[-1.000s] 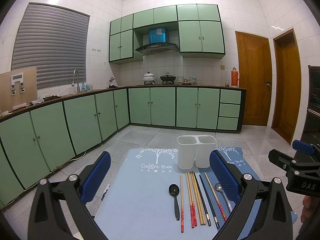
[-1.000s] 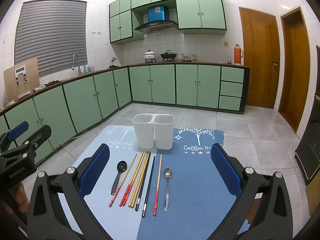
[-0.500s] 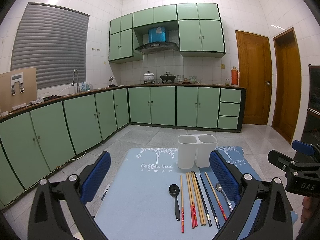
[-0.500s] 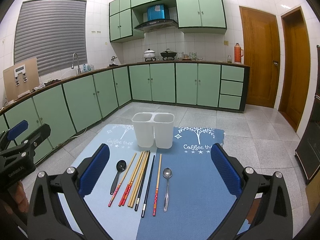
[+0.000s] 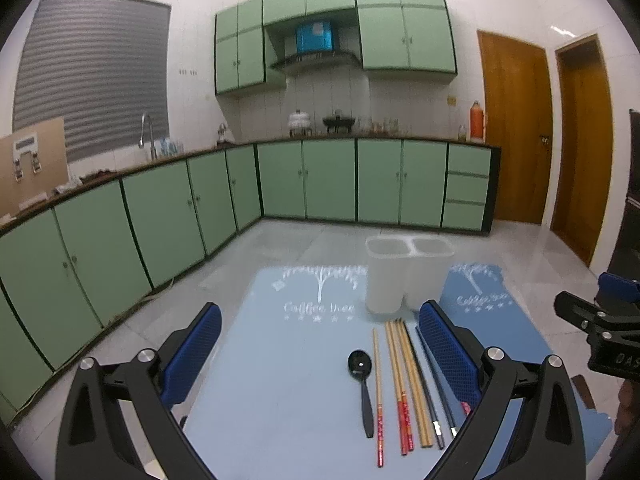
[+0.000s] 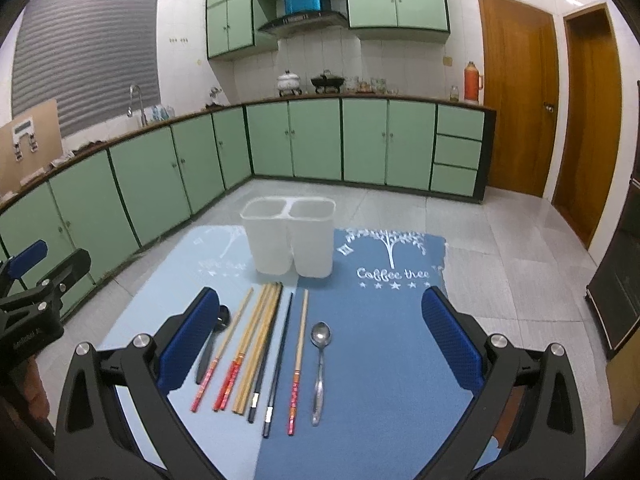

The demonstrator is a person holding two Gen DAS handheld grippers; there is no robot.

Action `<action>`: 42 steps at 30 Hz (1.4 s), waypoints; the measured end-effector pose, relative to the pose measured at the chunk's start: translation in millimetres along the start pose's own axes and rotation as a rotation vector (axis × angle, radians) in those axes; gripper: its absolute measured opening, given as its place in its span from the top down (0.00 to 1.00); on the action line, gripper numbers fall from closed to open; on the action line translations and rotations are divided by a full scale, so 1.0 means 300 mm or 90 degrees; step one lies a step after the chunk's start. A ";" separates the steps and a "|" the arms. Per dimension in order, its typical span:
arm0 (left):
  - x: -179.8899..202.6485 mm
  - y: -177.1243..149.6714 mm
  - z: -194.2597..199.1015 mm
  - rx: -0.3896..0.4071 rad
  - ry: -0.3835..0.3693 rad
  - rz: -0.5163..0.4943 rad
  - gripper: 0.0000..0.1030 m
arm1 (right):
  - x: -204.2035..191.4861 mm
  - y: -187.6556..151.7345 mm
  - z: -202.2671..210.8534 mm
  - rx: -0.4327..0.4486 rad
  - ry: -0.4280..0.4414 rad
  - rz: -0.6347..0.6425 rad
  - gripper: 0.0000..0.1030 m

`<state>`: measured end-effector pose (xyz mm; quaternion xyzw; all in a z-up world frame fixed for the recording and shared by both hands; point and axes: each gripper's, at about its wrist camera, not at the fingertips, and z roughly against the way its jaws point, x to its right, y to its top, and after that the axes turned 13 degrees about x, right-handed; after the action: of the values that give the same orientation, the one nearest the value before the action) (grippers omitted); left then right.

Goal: Organize utensils
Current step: 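Grasp the black spoon with the left tool while the right tool grasps the metal spoon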

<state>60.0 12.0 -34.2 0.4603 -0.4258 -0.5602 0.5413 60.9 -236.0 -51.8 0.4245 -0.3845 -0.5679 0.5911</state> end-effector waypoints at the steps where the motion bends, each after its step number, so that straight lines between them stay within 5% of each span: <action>1: -0.003 -0.011 -0.030 -0.014 0.003 -0.001 0.06 | 0.006 -0.011 -0.028 -0.011 -0.003 0.002 0.05; 12: -0.019 -0.227 -0.399 -0.195 0.026 -0.025 0.06 | 0.051 -0.177 -0.372 -0.177 -0.014 0.010 0.07; 16: -0.009 -0.298 -0.476 -0.233 0.016 -0.026 0.06 | 0.064 -0.236 -0.478 -0.241 -0.006 0.002 0.27; 21: 0.014 -0.333 -0.527 -0.262 0.000 -0.022 0.06 | 0.063 -0.290 -0.568 -0.298 0.010 -0.009 0.32; 33: 0.070 -0.363 -0.609 -0.285 -0.028 -0.009 0.06 | 0.027 -0.323 -0.666 -0.328 0.020 -0.010 0.50; 38: 0.083 -0.378 -0.644 -0.298 -0.036 -0.007 0.06 | 0.011 -0.323 -0.663 -0.317 0.016 0.021 0.74; 42: 0.087 -0.395 -0.677 -0.310 -0.033 -0.002 0.06 | 0.023 -0.323 -0.662 -0.313 0.021 0.012 0.74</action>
<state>233.3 -3.5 -194.7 0.3020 -0.2912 -0.6590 0.6243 214.1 -229.6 -211.3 0.2733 -0.2290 -0.6317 0.6884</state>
